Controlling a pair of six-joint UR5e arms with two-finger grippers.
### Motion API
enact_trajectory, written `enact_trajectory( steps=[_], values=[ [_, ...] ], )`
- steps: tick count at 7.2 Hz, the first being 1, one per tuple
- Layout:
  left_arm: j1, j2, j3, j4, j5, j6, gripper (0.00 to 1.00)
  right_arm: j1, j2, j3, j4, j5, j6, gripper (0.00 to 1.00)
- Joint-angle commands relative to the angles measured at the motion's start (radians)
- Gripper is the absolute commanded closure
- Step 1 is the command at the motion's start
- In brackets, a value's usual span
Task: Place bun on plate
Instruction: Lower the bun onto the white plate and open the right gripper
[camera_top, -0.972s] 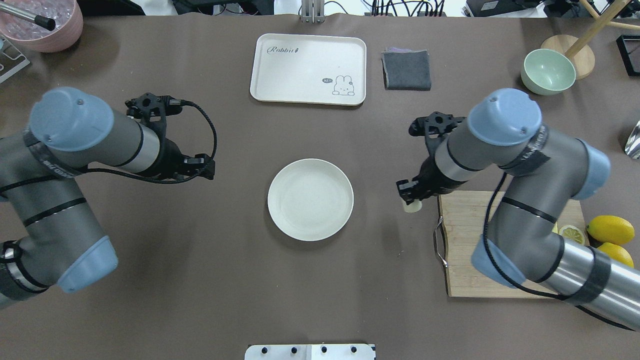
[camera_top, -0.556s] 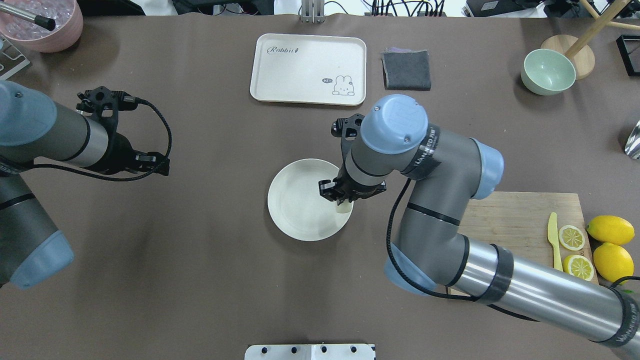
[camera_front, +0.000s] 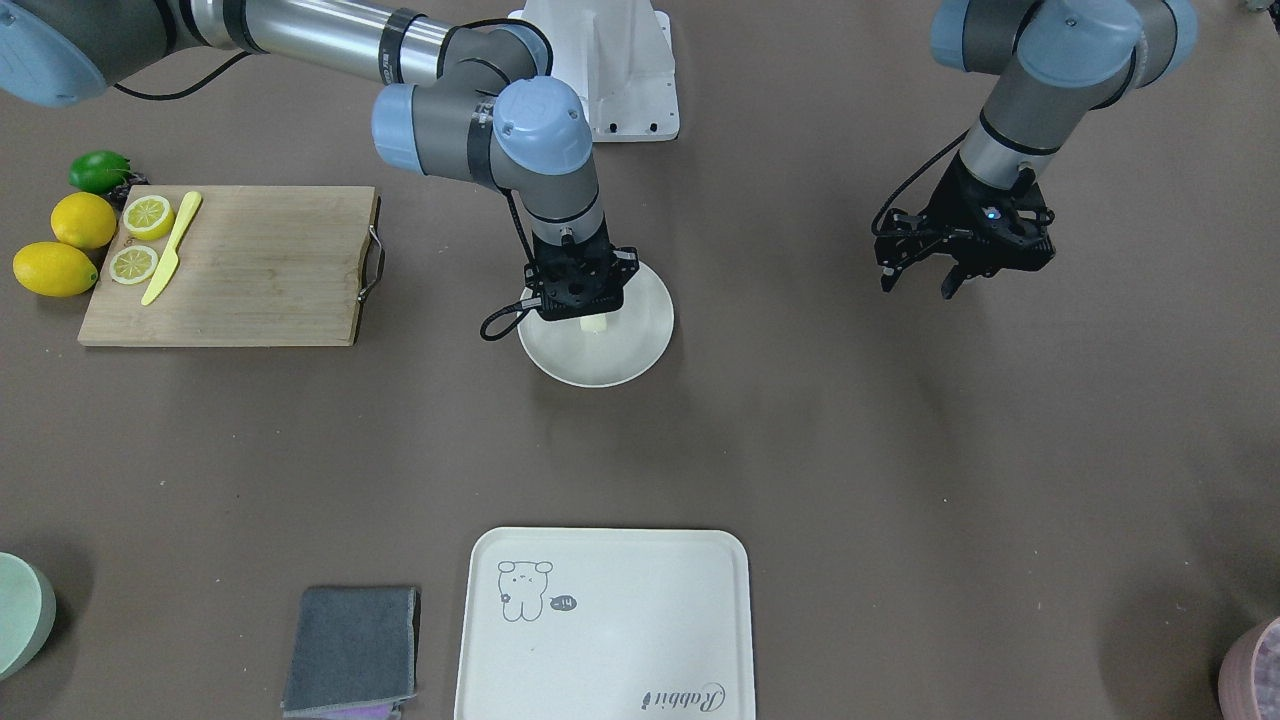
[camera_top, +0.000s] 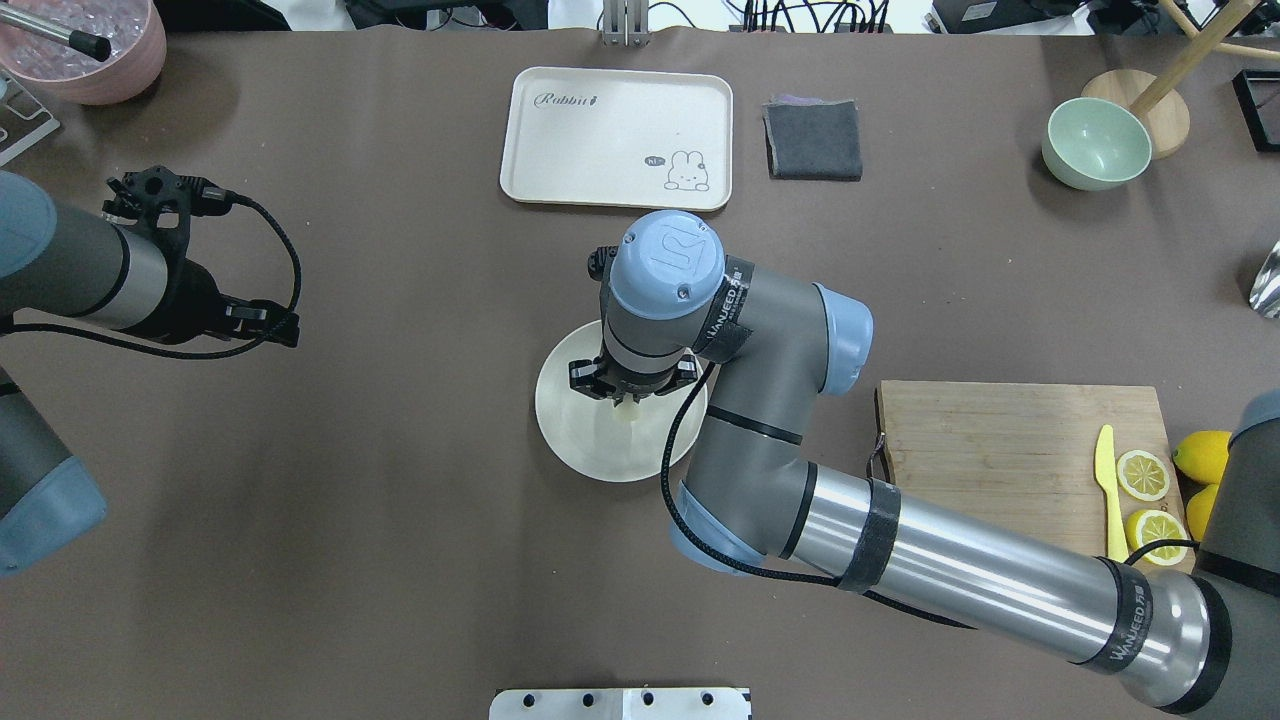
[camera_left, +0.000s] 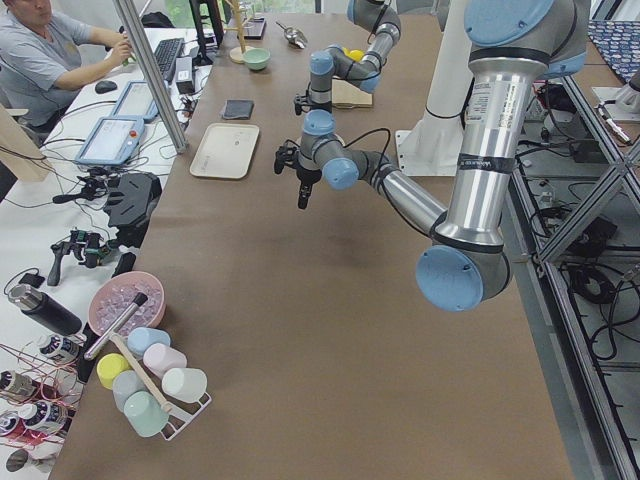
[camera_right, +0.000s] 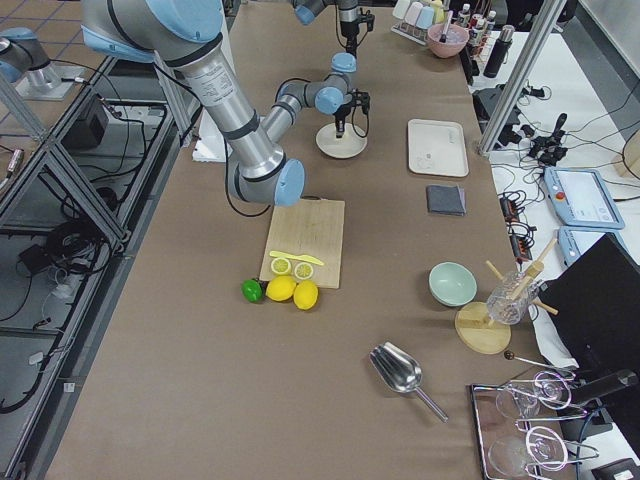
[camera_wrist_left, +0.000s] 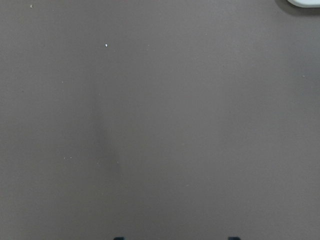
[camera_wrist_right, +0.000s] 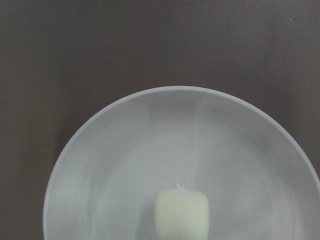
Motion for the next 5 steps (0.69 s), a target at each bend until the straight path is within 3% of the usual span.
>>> enact_trajectory(
  steps=[1,2,3,5],
  values=[
    [-0.009,0.001,-0.004,0.002,0.000,0.001,0.24,-0.007,0.002,-0.038,0.032,-0.006,0.000,0.75],
    [-0.010,0.009,-0.009,0.002,0.000,0.001,0.24,-0.007,0.000,-0.038,0.030,-0.006,-0.003,0.74],
    [-0.010,0.012,-0.011,0.002,0.000,0.001,0.24,-0.007,0.000,-0.038,0.029,-0.006,-0.008,0.62],
    [-0.010,0.012,-0.009,0.000,0.000,0.001,0.24,-0.007,0.003,-0.033,0.024,-0.015,-0.005,0.00]
  ],
)
